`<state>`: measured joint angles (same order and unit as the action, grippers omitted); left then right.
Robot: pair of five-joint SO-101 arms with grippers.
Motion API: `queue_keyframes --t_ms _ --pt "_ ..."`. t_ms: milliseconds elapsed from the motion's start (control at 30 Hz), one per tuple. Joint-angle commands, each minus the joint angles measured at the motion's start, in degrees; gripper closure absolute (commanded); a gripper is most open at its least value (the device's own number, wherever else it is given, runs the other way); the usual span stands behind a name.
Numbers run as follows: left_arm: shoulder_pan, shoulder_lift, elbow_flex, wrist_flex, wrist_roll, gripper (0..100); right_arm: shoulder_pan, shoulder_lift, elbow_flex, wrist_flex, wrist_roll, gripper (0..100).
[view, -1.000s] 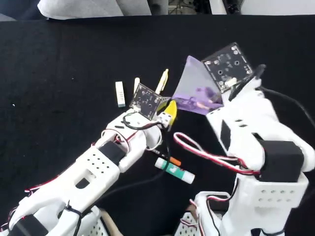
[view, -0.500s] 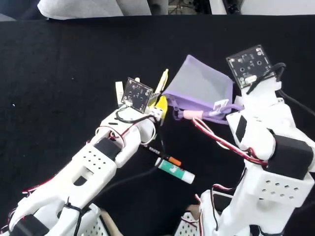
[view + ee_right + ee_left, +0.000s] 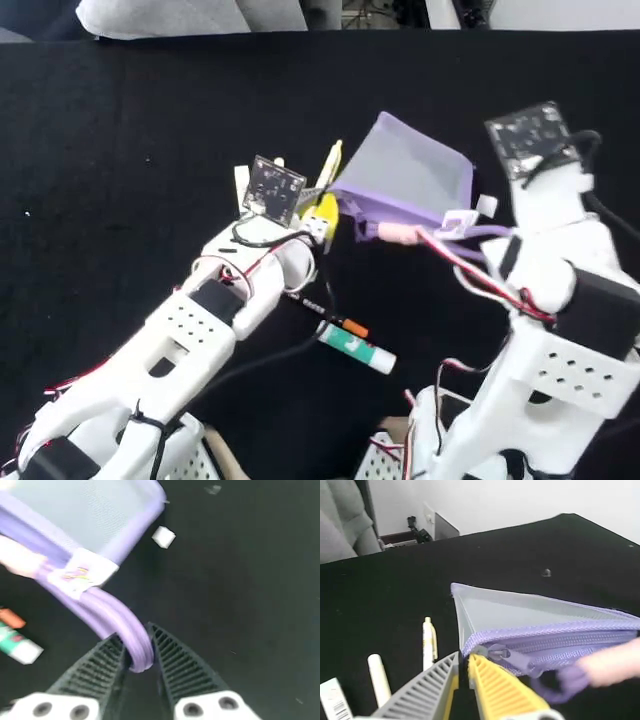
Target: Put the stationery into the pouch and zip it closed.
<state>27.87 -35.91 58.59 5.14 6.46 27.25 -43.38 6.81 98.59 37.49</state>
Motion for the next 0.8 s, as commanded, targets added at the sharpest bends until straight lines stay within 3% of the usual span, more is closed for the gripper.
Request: queue_keyframes --t_ms 0,233,767 --pt "-1.71 -0.62 -1.80 -0.97 0.44 97 6.24 -1.27 -0.13 -1.85 2.73 98.7" --pt "-1.98 -0.62 -1.36 -0.97 0.00 97 9.05 -1.19 0.31 -2.37 4.04 98.7" --pt "-4.97 -0.62 -1.36 -1.05 0.09 97 21.54 -1.10 12.26 -16.88 9.23 98.7"
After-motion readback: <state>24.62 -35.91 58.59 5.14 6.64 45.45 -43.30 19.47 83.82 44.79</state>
